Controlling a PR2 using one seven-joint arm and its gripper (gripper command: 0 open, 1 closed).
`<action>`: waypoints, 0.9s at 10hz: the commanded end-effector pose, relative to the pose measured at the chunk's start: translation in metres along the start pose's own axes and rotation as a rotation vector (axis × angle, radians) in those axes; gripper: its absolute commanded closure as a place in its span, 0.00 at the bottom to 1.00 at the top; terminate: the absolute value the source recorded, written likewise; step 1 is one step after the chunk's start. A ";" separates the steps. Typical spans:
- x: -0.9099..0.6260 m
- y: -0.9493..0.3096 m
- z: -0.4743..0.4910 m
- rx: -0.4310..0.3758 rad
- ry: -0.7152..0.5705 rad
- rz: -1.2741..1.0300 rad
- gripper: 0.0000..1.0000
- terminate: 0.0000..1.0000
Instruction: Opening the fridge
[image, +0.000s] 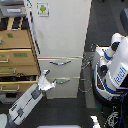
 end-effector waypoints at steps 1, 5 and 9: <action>0.060 0.127 0.049 0.050 0.080 0.319 0.00 0.00; 0.052 0.177 0.104 0.163 0.154 0.351 0.00 0.00; 0.044 0.185 0.139 0.210 0.177 0.330 0.00 0.00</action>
